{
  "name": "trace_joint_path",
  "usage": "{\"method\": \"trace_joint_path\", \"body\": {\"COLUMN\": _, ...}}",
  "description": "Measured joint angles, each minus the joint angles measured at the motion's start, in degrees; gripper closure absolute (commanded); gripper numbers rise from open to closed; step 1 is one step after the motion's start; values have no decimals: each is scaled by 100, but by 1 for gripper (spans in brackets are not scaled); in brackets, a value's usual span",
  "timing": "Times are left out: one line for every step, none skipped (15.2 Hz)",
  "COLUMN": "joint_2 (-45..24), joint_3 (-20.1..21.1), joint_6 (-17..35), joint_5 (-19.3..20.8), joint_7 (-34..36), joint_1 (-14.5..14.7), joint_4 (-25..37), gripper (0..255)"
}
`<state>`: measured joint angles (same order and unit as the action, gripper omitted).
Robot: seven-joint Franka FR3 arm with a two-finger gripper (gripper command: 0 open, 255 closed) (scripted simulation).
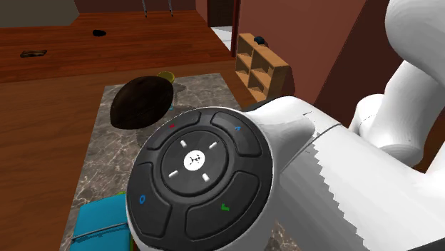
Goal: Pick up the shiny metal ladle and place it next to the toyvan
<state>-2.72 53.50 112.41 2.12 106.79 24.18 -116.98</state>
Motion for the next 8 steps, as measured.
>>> {"method": "trace_joint_path", "body": {"joint_2": -38, "joint_3": 0, "joint_6": 67, "joint_5": 34, "joint_7": 26, "joint_1": 7, "joint_4": -45, "gripper": 255}}
{"method": "trace_joint_path", "body": {"joint_2": -99, "joint_3": -4, "joint_6": 142, "joint_5": 88, "joint_7": 58, "joint_1": 15, "joint_4": -85, "gripper": 255}}
{"method": "trace_joint_path", "body": {"joint_2": -117, "joint_3": -7, "joint_6": 209, "joint_5": 105, "joint_7": 67, "joint_1": 15, "joint_4": -143, "gripper": 255}}
{"method": "trace_joint_path", "body": {"joint_2": -184, "joint_3": -5, "joint_6": 290, "joint_5": 164, "joint_7": 123, "joint_1": 37, "joint_4": -185, "gripper": 255}}
{"method": "trace_joint_path", "body": {"joint_2": -233, "joint_3": -10, "joint_6": 360, "joint_5": 210, "joint_7": 153, "joint_1": 46, "joint_4": -226, "gripper": 255}}
{"method": "trace_joint_path", "body": {"joint_2": -298, "joint_3": -20, "joint_6": 433, "joint_5": 270, "joint_7": 189, "joint_1": 57, "joint_4": -263, "gripper": 255}}
{"method": "trace_joint_path", "body": {"joint_2": -351, "joint_3": -30, "joint_6": 514, "joint_5": 320, "joint_7": 219, "joint_1": 66, "joint_4": -313, "gripper": 255}}
{"method": "trace_joint_path", "body": {"joint_2": -401, "joint_3": -37, "joint_6": 573, "joint_5": 368, "joint_7": 257, "joint_1": 81, "joint_4": -343, "gripper": 255}}
